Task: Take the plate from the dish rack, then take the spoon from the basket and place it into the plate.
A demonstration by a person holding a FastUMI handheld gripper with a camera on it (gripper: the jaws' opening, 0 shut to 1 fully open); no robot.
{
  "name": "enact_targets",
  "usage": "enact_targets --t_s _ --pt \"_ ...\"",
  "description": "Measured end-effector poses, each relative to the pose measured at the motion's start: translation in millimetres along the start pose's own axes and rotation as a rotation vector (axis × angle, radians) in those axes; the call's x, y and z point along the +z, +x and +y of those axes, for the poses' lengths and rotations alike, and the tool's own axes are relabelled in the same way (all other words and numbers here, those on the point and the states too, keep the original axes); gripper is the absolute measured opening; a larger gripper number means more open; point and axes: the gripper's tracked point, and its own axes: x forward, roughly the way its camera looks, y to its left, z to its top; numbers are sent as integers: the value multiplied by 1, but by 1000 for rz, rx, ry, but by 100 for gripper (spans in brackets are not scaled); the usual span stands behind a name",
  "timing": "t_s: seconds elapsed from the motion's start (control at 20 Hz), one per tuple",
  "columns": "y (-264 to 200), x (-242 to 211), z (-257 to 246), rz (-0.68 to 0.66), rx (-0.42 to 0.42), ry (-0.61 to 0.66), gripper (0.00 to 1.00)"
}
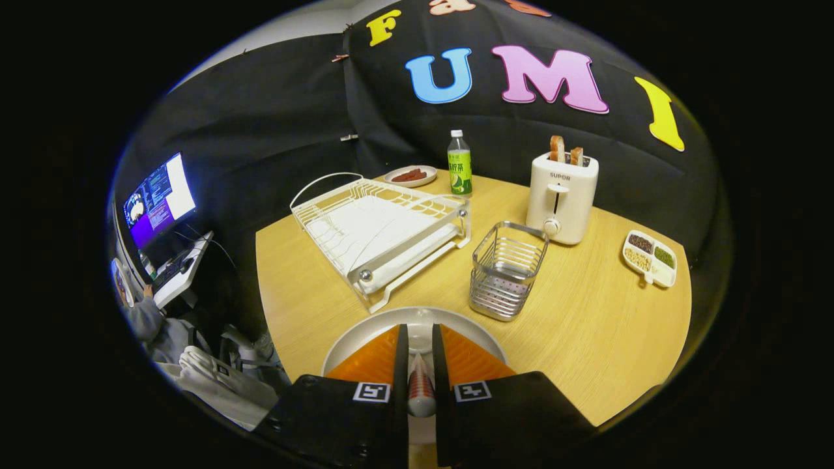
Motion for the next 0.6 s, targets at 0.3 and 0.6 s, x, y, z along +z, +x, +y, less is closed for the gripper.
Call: enact_targets --t_s 0.3,0.6 --pt "-1 -21 -5 63 -12 31 21" --pt "1 -2 2 28 -27 112 68"
